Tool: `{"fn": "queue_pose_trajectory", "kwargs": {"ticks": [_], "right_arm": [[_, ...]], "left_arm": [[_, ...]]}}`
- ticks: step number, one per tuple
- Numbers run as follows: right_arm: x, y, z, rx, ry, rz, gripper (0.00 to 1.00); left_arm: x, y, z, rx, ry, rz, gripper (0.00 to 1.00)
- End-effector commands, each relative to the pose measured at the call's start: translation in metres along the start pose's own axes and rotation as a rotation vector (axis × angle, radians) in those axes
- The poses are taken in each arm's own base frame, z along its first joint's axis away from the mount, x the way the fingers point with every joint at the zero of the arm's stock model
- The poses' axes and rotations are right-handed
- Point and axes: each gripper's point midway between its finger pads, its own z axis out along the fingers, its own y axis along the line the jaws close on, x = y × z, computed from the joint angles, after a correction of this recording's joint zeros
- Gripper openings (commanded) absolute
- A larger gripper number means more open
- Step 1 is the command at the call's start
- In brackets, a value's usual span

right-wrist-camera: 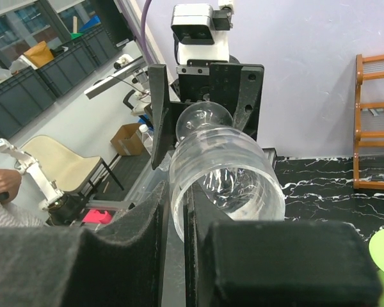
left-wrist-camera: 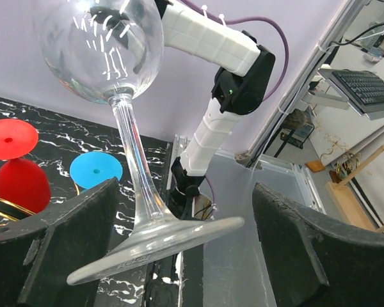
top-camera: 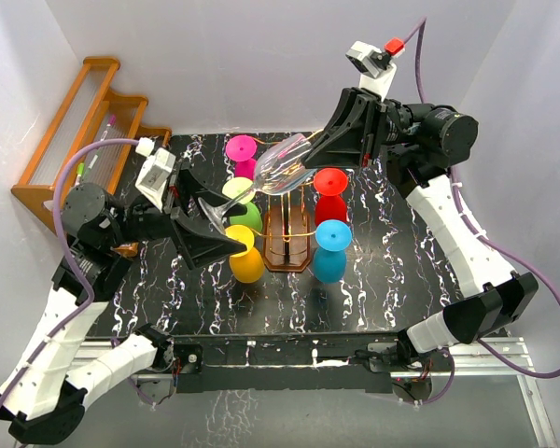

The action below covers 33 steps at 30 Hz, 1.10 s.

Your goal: Take the wine glass off the wine glass rack

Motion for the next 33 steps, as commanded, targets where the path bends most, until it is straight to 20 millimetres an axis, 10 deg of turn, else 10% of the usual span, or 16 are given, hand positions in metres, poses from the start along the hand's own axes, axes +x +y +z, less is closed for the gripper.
{"fn": "queue_pose_trajectory", "kwargs": {"ticks": [1,6,16,22,28,33], "right_arm": [[-0.013,0.014,0.001,0.005,-0.045,-0.075,0.08],[-0.001,0.012,-0.001,0.004,-0.002,-0.055,0.08],[0.021,0.006,-0.006,0.009,0.072,-0.038,0.43],[0.024,-0.003,-0.005,0.021,0.075,-0.013,0.08],[0.016,-0.007,-0.004,0.042,0.041,-0.034,0.08],[0.009,0.003,-0.002,0.027,0.031,-0.076,0.08]], "left_arm": [[-0.007,-0.016,-0.005,0.043,-0.015,0.053,0.75],[-0.008,-0.007,0.006,0.067,0.013,-0.010,0.04],[-0.019,-0.004,0.019,0.130,0.006,-0.056,0.00],[-0.020,-0.003,0.019,0.120,-0.001,-0.060,0.00],[-0.010,0.012,0.012,-0.011,-0.004,-0.048,0.77],[0.005,0.019,-0.006,-0.136,0.002,-0.018,0.97]]}}
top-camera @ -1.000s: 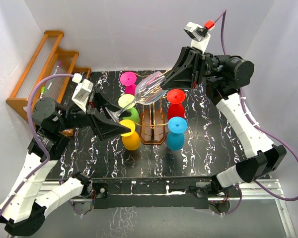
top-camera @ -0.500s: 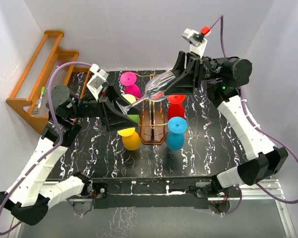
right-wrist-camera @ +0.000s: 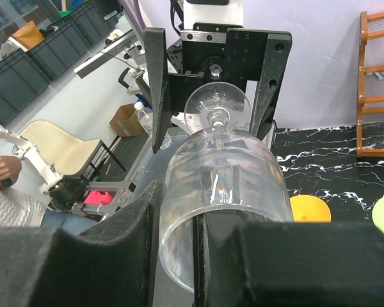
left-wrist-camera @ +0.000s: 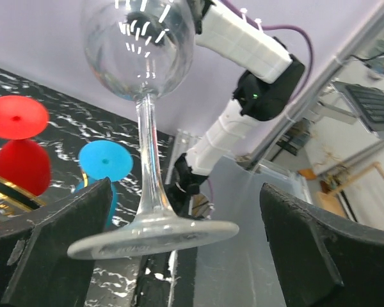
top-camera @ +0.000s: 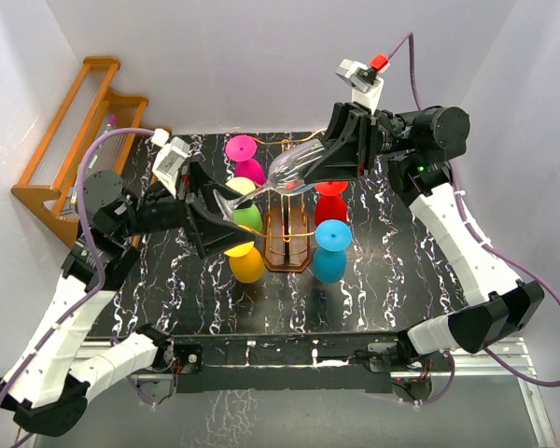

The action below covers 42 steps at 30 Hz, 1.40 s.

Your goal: Take the wine glass off the wine glass rack

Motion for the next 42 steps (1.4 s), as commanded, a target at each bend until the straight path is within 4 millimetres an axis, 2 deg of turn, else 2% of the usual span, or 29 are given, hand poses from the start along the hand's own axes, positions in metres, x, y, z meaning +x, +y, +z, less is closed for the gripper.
{"fn": "queue_pose_trajectory", "kwargs": {"ticks": [1,5,10,13,17,20,22,23,24,26,28,30,32,35,38,42], "right_arm": [[-0.021,0.015,0.002,0.003,-0.055,-0.118,0.08],[-0.024,0.012,0.002,0.015,-0.056,-0.115,0.08],[-0.039,-0.015,-0.004,0.103,-0.100,-0.108,0.08],[-0.049,-0.035,-0.016,0.157,-0.134,-0.086,0.08],[-0.075,-0.063,-0.042,0.267,-0.216,-0.076,0.08],[-0.103,-0.101,-0.075,0.462,-0.290,-0.086,0.08],[-0.124,-0.139,-0.110,0.722,-0.363,-0.100,0.08],[-0.123,-0.160,-0.132,0.888,-0.378,-0.056,0.08],[-0.121,-0.190,-0.158,1.043,-0.391,-0.034,0.08],[-0.122,-0.212,-0.198,1.264,-0.423,-0.042,0.08],[-0.113,-0.227,-0.234,1.450,-0.445,-0.039,0.08],[-0.095,-0.239,-0.268,1.629,-0.445,-0.017,0.08],[-0.069,-0.251,-0.299,1.799,-0.400,0.027,0.08],[-0.025,-0.266,-0.332,1.988,-0.277,0.125,0.08],[0.023,-0.280,-0.346,2.062,-0.138,0.250,0.08],[0.070,-0.287,-0.355,2.110,-0.028,0.354,0.08]], "left_arm": [[0.001,-0.002,-0.020,-0.120,-0.039,0.085,0.97],[0.003,-0.004,-0.035,-0.186,-0.072,0.129,0.97],[0.002,0.001,-0.052,-0.293,-0.120,0.173,0.97],[0.007,0.009,-0.059,-0.352,-0.115,0.171,0.97],[0.016,0.022,-0.067,-0.431,-0.103,0.155,0.97],[0.017,0.034,-0.075,-0.511,-0.110,0.155,0.97],[0.016,0.045,-0.081,-0.581,-0.114,0.163,0.95],[0.016,0.051,-0.084,-0.615,-0.114,0.164,0.90],[0.016,0.059,-0.088,-0.658,-0.114,0.160,0.86],[0.018,0.076,-0.097,-0.760,-0.107,0.141,0.77],[0.020,0.093,-0.108,-0.866,-0.100,0.126,0.69],[0.021,0.111,-0.124,-0.999,-0.110,0.106,0.61],[0.023,0.127,-0.144,-1.141,-0.127,0.086,0.60],[0.033,0.152,-0.174,-1.375,-0.109,0.040,0.57],[0.049,0.174,-0.188,-1.527,-0.020,0.004,0.57],[0.071,0.200,-0.187,-1.623,0.099,-0.057,0.57]]}}
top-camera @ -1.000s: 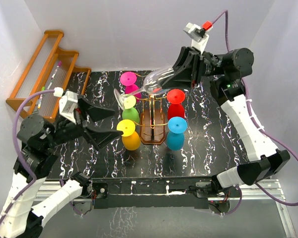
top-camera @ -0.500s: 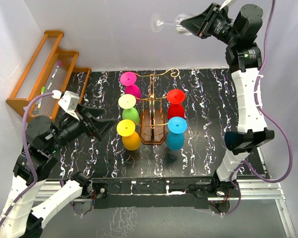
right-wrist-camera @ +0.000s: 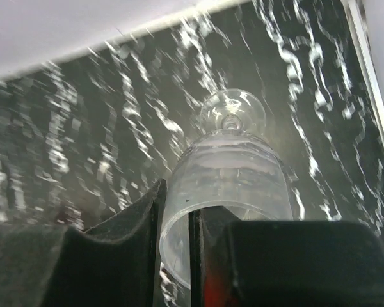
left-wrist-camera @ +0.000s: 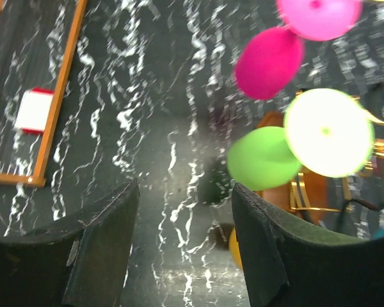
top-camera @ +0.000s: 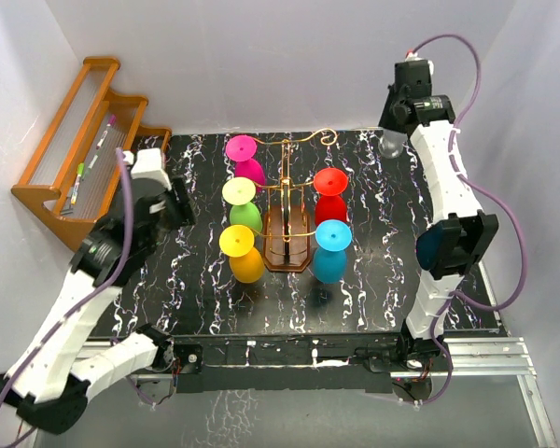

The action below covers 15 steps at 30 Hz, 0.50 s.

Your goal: Take the wine glass off the wine glass rack

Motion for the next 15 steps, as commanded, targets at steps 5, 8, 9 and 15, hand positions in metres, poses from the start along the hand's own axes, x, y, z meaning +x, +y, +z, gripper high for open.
{"fn": "queue_pose_trajectory", "kwargs": {"ticks": [5,8,9,15], "right_arm": [[0.058,-0.037,0.012,0.148,0.145,-0.061,0.08],[0.075,-0.033,0.018,0.105,0.190,-0.058,0.08],[0.081,-0.033,0.021,0.093,0.203,-0.055,0.08],[0.104,-0.026,0.030,0.038,0.267,-0.063,0.08]], "left_arm": [[0.038,0.018,0.035,-0.196,0.152,0.026,0.61],[0.051,0.015,0.040,-0.180,0.174,0.016,0.62],[0.054,0.015,0.040,-0.175,0.173,0.012,0.62],[0.071,0.021,0.035,-0.159,0.179,0.002,0.63]]}}
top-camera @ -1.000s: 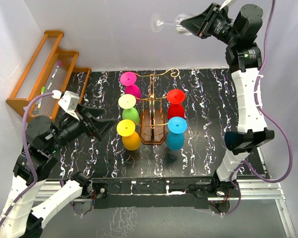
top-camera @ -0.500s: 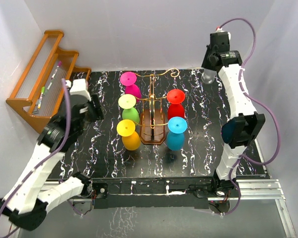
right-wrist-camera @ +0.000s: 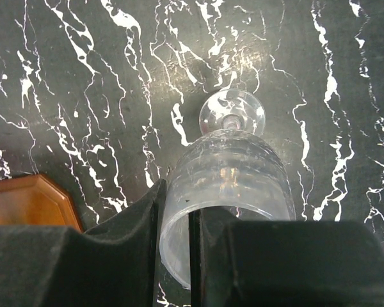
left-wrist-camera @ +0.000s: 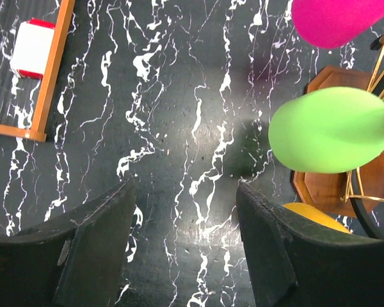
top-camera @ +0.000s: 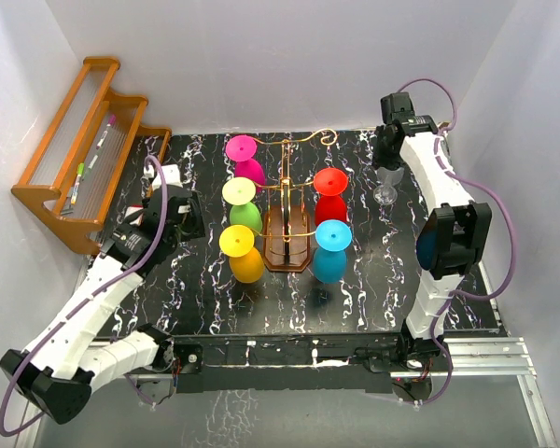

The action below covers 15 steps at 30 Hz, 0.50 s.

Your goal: Take the wine glass off the wine glass rack

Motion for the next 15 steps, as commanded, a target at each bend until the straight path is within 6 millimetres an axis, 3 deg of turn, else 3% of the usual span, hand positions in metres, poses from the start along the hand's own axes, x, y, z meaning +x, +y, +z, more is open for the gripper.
{"fn": "queue_pose_trajectory", "kwargs": {"ticks": [1,6,15], "right_arm": [[-0.022,0.010,-0.013,-0.074,-0.094,0.002,0.08],[-0.015,0.012,-0.008,-0.091,-0.088,0.003,0.10],[-0.019,0.015,-0.019,-0.119,-0.111,0.005,0.36]], "left_arm": [[0.005,0.005,-0.008,0.020,-0.030,-0.034,0.63],[0.021,0.014,-0.010,0.025,-0.035,-0.019,0.65],[0.033,0.040,-0.010,-0.022,-0.139,-0.020,0.67]]}}
